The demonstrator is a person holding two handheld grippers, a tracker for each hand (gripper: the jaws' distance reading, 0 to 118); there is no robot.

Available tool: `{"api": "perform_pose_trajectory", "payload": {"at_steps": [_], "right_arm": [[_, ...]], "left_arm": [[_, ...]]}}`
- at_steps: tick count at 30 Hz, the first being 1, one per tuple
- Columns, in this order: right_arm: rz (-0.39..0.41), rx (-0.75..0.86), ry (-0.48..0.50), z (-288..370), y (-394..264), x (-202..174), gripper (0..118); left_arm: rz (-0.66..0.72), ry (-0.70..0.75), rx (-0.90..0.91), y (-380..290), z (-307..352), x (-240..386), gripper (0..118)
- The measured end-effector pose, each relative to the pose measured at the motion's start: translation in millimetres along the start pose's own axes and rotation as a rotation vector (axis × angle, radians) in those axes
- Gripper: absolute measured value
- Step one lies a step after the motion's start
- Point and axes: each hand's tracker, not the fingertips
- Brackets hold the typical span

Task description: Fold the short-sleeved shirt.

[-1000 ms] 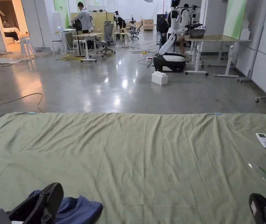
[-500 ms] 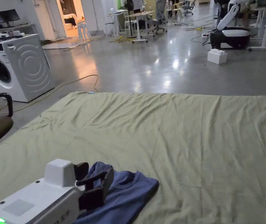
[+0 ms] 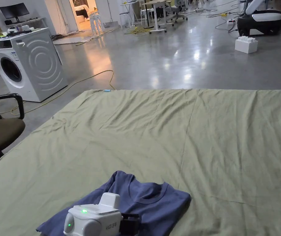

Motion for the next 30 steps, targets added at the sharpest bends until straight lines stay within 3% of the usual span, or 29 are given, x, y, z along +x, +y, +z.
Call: {"api": "perform_pose_trajectory", "payload": {"at_steps": [3,5,6,8,12,16,18,23,26,30], "right_arm": [[0.032,-0.045,-0.022,-3.7,-7.8,0.2,0],[0.039,-0.073,-0.030,-5.3,-12.9,-0.7,0],[0.034,-0.078,-0.028,-5.0,-16.9,0.8,0],[0.010,-0.099,-0.016,-5.2,-21.5,2.0,0],[0.001,-0.094,-0.004,1.3,-23.9,4.5,0],[-0.026,-0.064,0.016,10.3,-26.9,14.7,0],[-0.036,-0.064,0.011,14.8,-30.0,20.1,0],[-0.128,-0.043,-0.015,35.4,-42.0,39.4,0],[-0.153,-0.033,-0.060,50.3,-49.1,50.4,0],[-0.209,-0.029,-0.102,67.7,-60.2,66.9,0]], "left_arm": [[-0.022,-0.013,-0.077,-6.0,-23.2,0.7,79],[0.005,0.006,-0.034,-3.5,-15.9,-0.2,72],[0.016,0.010,-0.029,-1.4,-12.7,-0.6,60],[0.017,-0.006,-0.016,3.3,-11.2,1.0,5],[0.073,-0.015,-0.063,16.7,-10.1,-2.3,5],[0.184,-0.061,0.173,68.6,49.9,2.5,5],[0.074,-0.038,0.253,98.6,76.3,20.8,5],[-0.067,-0.182,0.461,183.2,133.8,107.8,5],[-0.233,-0.284,0.426,199.9,129.9,193.5,5],[-0.325,-0.499,0.304,151.2,91.6,321.5,5]]}}
